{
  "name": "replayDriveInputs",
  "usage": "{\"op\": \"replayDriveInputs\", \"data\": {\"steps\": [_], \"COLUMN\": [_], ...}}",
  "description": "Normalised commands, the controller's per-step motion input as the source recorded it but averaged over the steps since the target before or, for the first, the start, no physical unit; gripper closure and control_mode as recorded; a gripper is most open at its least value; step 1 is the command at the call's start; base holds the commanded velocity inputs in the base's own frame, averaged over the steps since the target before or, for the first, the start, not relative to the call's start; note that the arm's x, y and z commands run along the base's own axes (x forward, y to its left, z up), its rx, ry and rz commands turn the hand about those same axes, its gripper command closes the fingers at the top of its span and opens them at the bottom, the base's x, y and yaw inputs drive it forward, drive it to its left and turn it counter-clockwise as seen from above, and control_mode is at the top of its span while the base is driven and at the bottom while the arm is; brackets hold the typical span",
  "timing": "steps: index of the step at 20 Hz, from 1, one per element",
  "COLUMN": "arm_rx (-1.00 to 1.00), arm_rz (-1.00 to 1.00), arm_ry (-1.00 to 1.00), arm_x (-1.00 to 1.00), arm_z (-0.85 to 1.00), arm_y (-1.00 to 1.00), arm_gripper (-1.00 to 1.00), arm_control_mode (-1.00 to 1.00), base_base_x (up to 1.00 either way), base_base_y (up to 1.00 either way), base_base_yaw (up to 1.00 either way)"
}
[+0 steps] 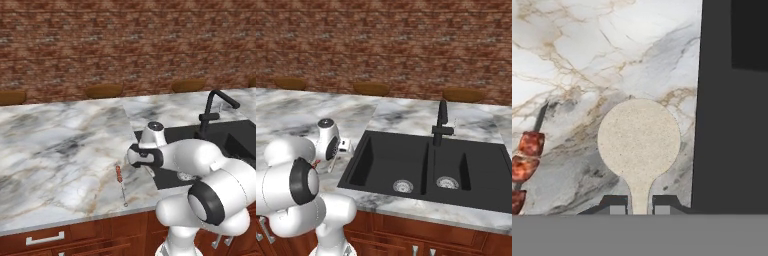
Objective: Open the cabinet. Pick the dish brush and place it next to the sink. Then close the cabinet.
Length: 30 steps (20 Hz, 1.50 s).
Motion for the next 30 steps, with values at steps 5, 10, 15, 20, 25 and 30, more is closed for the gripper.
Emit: {"op": "replayDriveInputs", "data": {"steps": [5, 10, 15, 20, 25, 30], "arm_rx": [0.00, 0.00, 0.00, -0.01, -0.03, 0.00], "arm_rz": [-0.04, -0.03, -0.01, 0.00, -0.01, 0.00], "arm_ry": [0.00, -0.01, -0.09, -0.19, -0.12, -0.02], "arm_x": [0.06, 0.00, 0.00, 0.00, 0.00, 0.00], "arm_z": [-0.24, -0.23, -0.21, -0.34, -0.25, -0.01], "arm_y": [0.00, 0.00, 0.05, 0.10, 0.04, 0.00], "arm_gripper": [1.00, 1.00, 1.00, 1.00, 1.00, 1.00], "arm_control_mode": [-1.00, -1.00, -1.00, -1.00, -1.00, -1.00], "base_base_x": [0.00, 0.00, 0.00, 0.00, 0.00, 0.00], "base_base_y": [0.00, 0.00, 0.00, 0.00, 0.00, 0.00], "base_base_yaw": [0.00, 0.00, 0.00, 0.00, 0.00, 0.00]}}
